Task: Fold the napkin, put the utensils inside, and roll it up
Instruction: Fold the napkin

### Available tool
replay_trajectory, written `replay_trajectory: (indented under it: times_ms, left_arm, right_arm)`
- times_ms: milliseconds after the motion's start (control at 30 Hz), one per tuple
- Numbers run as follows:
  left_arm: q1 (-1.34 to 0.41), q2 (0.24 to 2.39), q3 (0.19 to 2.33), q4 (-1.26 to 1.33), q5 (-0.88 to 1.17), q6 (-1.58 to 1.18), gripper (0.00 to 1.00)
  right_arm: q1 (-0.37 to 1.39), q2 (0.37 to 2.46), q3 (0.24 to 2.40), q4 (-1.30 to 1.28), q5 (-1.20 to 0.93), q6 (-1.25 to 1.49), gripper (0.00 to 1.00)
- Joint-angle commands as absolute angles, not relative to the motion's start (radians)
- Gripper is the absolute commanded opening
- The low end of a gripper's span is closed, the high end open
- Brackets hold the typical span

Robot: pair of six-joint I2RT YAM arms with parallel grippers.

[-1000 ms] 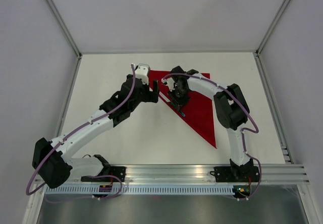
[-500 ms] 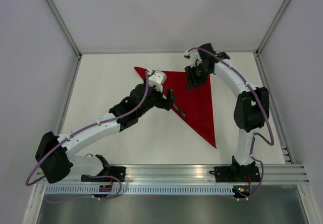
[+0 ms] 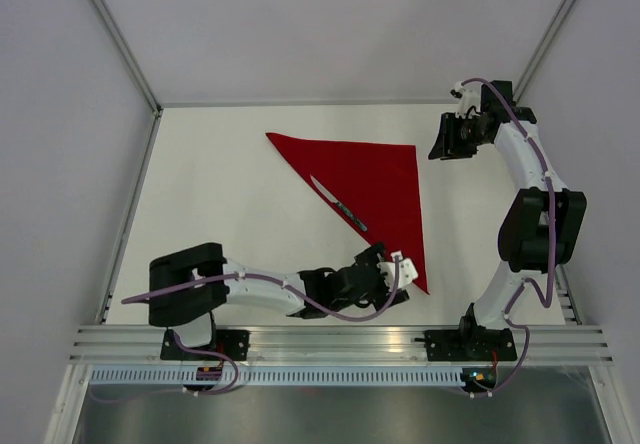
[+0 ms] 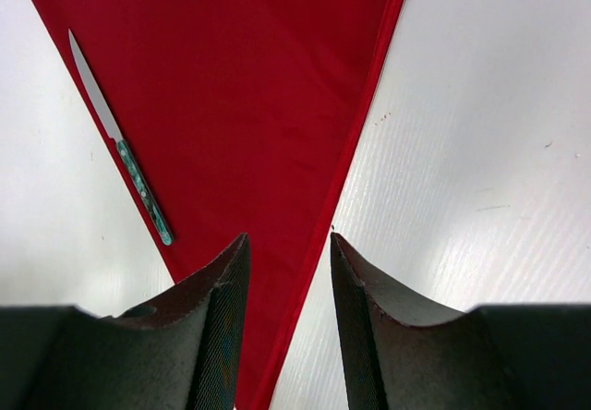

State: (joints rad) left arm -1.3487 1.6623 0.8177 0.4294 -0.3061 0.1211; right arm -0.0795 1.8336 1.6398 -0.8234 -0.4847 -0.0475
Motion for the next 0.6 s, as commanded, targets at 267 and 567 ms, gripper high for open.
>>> replay_trajectory:
  times_ms: [267,567]
  left_arm:
    - [-1.492,1.920,0.940,0.638,-0.448,0.368,0.88]
    - [-1.508,2.100,1.057,0.713,-0.489,0.462,0.84]
  right_arm:
    - [-0.098,1.825,1.608,-0.755,-0.503,-0.029,0.46]
    - [-0.098,1.816,1.592,-0.735,-0.485,-0.028,0.46]
